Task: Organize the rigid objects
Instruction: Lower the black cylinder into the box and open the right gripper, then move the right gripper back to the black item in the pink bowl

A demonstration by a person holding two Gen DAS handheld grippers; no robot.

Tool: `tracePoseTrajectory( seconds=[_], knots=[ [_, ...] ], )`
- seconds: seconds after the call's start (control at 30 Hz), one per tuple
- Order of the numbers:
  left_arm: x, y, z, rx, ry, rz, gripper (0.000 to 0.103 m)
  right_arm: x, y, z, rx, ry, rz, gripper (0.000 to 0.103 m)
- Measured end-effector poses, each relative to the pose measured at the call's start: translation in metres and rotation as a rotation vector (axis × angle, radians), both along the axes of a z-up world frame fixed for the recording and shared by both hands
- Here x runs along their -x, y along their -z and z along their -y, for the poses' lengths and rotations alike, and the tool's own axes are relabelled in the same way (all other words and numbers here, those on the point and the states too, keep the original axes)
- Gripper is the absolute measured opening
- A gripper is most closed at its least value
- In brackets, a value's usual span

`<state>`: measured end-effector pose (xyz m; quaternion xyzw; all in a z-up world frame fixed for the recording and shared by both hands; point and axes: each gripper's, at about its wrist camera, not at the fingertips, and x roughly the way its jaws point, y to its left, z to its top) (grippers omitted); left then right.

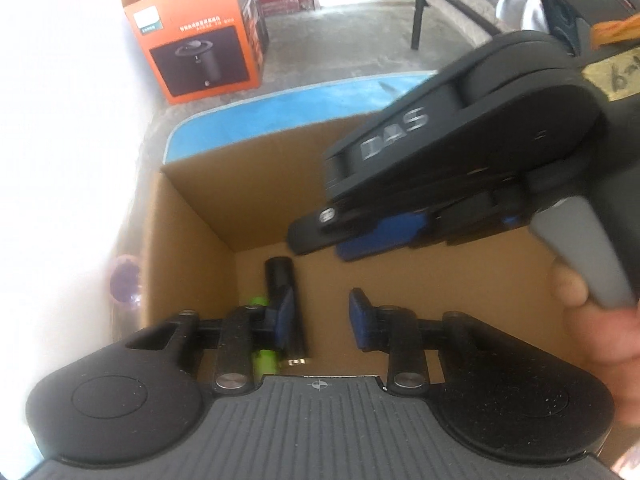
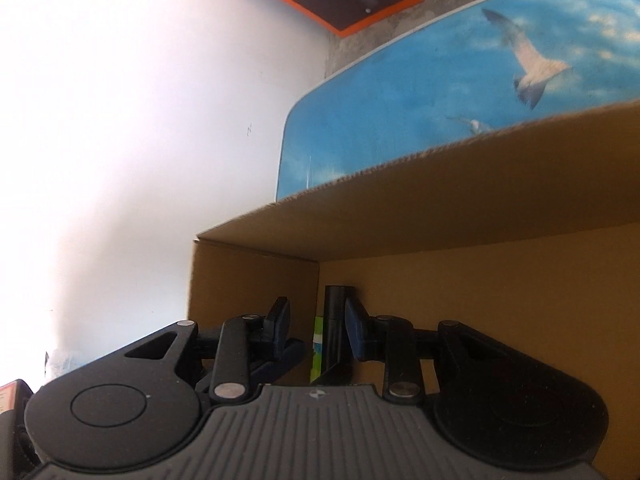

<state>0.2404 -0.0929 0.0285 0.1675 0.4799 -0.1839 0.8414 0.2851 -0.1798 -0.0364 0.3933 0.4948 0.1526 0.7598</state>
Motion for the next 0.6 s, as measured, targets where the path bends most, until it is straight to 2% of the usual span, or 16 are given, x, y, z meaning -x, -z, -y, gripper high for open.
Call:
tracePoseTrajectory(
  seconds=[0.2,0.4,0.5,0.6],
  knots=[
    [0.048,-0.041,-0.015,0.086,0.029,0.089,0.035,0.043,-0.042,0.020,-0.017,0.024,0.112,0.033],
    [0.116,-0.082,-0.047,0.194,0.086,0.181,0.040,0.135,-0.091,0.043,-0.040,0.033,0.271,0.033],
    [0.145,-0.086,-0.063,0.248,0.129,0.200,0.041,0.192,-0.106,0.049,-0.022,0.036,0.345,0.033],
    [0.174,-0.073,-0.073,0.293,0.151,0.195,0.041,0.246,-0.106,0.050,0.007,0.039,0.398,0.034]
  ],
)
